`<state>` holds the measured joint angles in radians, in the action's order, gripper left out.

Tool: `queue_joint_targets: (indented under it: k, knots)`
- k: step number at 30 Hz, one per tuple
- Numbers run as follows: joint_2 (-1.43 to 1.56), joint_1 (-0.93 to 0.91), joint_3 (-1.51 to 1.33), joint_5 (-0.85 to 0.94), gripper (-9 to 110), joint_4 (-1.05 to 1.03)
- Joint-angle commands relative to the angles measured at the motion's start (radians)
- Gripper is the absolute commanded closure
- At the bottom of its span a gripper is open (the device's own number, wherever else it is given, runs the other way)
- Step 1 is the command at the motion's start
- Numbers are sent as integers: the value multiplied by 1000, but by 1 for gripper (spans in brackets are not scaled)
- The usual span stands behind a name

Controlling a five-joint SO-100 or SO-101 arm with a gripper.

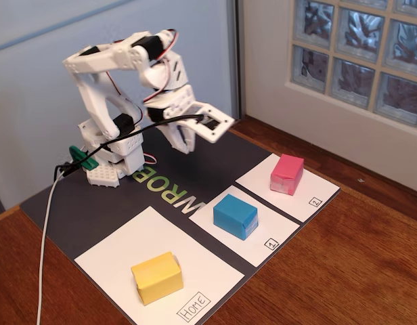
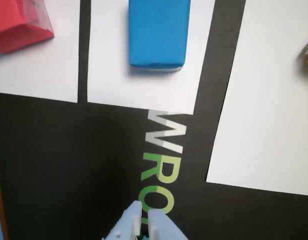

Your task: Move box blue to zone 1

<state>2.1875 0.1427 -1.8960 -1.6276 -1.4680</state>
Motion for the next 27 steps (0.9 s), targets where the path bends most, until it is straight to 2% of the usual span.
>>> queue_joint_targets:
  k: [1,10,18,27]
  knots:
    - [138,-34,-98,21,102,5]
    - [491,-144,-402,86,102,-15]
    - [890,-281,-692,221,102,-72]
    - [1063,-316,-868,249,102,-60]
